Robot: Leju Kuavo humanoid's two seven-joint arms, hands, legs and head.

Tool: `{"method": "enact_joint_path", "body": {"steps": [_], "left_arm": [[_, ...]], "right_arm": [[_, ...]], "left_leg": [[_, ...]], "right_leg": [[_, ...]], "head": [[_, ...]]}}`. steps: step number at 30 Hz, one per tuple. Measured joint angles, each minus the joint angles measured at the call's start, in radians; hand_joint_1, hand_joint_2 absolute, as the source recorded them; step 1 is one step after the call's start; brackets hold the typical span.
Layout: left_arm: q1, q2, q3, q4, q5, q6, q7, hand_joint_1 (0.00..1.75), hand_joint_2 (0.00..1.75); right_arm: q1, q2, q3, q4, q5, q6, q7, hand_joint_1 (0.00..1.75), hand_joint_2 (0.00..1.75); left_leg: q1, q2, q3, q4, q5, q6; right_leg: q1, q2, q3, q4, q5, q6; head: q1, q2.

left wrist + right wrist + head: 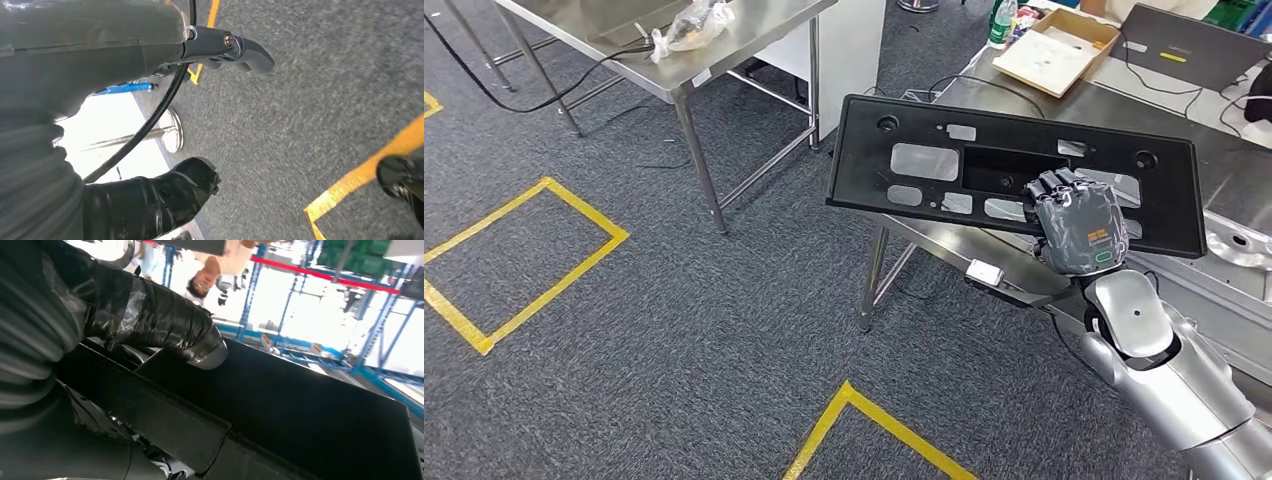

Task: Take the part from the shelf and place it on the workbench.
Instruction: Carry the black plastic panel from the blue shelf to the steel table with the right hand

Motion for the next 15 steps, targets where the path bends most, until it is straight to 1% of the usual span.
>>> {"method": "enact_joint_path", "body": {"steps": [1,2,3,4,5,6,7,8,9,10,11,12,13,14,15], "left_arm": [[0.000,0.000,0.000,0.000,0.000,0.000,0.000,0.00,1.75],[-0.001,0.000,0.000,0.000,0.000,0.000,0.000,0.00,1.75],[-0.002,0.000,0.000,0.000,0.000,0.000,0.000,0.00,1.75],[-0.002,0.000,0.000,0.000,0.000,0.000,0.000,0.00,1.75],[-0.004,-0.001,0.000,0.000,0.000,-0.001,0.000,0.00,1.75],[-0.005,-0.001,0.000,0.000,0.000,-0.001,0.000,0.00,1.75],[-0.006,0.000,0.000,0.000,0.000,-0.001,0.000,0.00,1.75],[-0.006,0.000,0.000,0.000,0.000,-0.001,0.000,0.00,1.75],[-0.005,0.000,0.000,0.000,0.000,-0.001,0.000,0.00,1.75],[-0.005,0.000,0.000,0.000,0.000,-0.001,0.000,0.00,1.75],[-0.004,0.000,0.000,0.000,0.000,-0.002,0.000,0.00,1.75],[-0.003,0.000,0.000,0.000,0.000,-0.002,0.000,0.00,1.75],[-0.003,0.000,0.000,0.000,0.000,-0.002,0.001,0.00,1.75],[-0.002,0.000,0.000,0.000,0.000,-0.002,0.001,0.00,1.75],[-0.002,0.000,0.000,0.000,0.000,-0.002,0.001,0.00,1.75]], "right_arm": [[0.000,0.000,-0.003,0.000,-0.001,0.000,0.000,1.75,1.75],[0.000,0.000,-0.006,0.001,-0.001,0.000,0.000,1.75,1.75],[0.000,0.000,-0.008,0.001,-0.002,0.001,0.000,1.75,1.75],[0.000,0.000,-0.009,0.002,-0.002,0.001,0.000,1.75,1.75],[0.000,0.000,-0.010,0.002,-0.002,0.001,0.000,1.75,1.75],[0.001,-0.001,-0.011,0.003,-0.002,0.001,0.000,1.75,1.75],[0.001,-0.001,-0.012,0.003,-0.002,0.001,0.000,1.75,1.75],[0.001,-0.001,-0.013,0.003,-0.002,0.001,-0.001,1.75,1.75],[0.000,-0.001,-0.015,0.003,-0.002,0.001,-0.001,1.75,1.75],[0.000,0.000,-0.015,0.003,-0.002,0.001,-0.001,1.75,1.75],[0.002,0.001,-0.016,0.004,-0.002,0.001,-0.001,1.75,1.75],[0.004,0.002,-0.016,0.004,-0.002,0.001,-0.001,1.75,1.75],[0.006,0.002,-0.016,0.005,-0.003,0.002,-0.001,1.75,1.75],[0.008,0.003,-0.016,0.005,-0.003,0.002,-0.001,1.75,1.75],[0.008,0.003,-0.016,0.005,-0.003,0.002,-0.001,1.75,1.75]], "left_leg": [[-0.001,0.008,0.003,0.002,-0.004,-0.003],[-0.003,0.016,0.005,0.003,-0.008,-0.008],[-0.005,0.023,0.008,0.003,-0.010,-0.012],[-0.007,0.031,0.011,0.002,-0.012,-0.017],[-0.008,0.041,0.014,0.001,-0.014,-0.022],[-0.007,0.046,0.017,0.001,-0.018,-0.028],[-0.006,0.037,0.016,0.011,-0.028,-0.033],[-0.004,0.018,0.006,0.039,-0.048,-0.038],[-0.002,-0.007,-0.017,0.089,-0.077,-0.041],[-0.001,-0.031,-0.049,0.157,-0.110,-0.042],[0.000,-0.044,-0.085,0.227,-0.139,-0.043],[0.000,-0.050,-0.114,0.279,-0.152,-0.043],[0.000,-0.052,-0.127,0.296,-0.145,-0.042],[0.000,-0.054,-0.121,0.272,-0.117,-0.039],[0.000,-0.062,-0.098,0.213,-0.076,-0.035]], "right_leg": [[0.003,-0.017,0.035,-0.066,0.025,-0.003],[0.007,-0.033,0.062,-0.119,0.042,-0.009],[0.012,-0.042,0.075,-0.147,0.048,-0.016],[0.016,-0.043,0.075,-0.152,0.045,-0.022],[0.018,-0.034,0.074,-0.155,0.047,-0.028],[0.015,-0.025,0.076,-0.157,0.049,-0.034],[0.012,-0.015,0.079,-0.161,0.051,-0.041],[0.008,-0.006,0.081,-0.165,0.053,-0.048],[0.006,0.003,0.083,-0.168,0.054,-0.053],[0.007,0.013,0.083,-0.169,0.054,-0.057],[0.007,0.023,0.083,-0.168,0.054,-0.059],[0.009,0.034,0.082,-0.167,0.053,-0.060],[0.010,0.046,0.083,-0.165,0.052,-0.060],[0.010,0.059,0.083,-0.163,0.051,-0.060],[0.011,0.071,0.084,-0.160,0.050,-0.059]], "head": [[0.000,0.000],[0.000,0.000],[0.000,0.000],[0.000,0.000],[0.000,0.000],[0.000,0.000],[-0.001,0.000],[-0.001,0.000],[-0.001,0.000],[-0.001,0.000],[-0.001,0.000],[-0.001,0.000],[-0.001,0.000],[-0.001,0.000],[-0.001,0.000]]}}
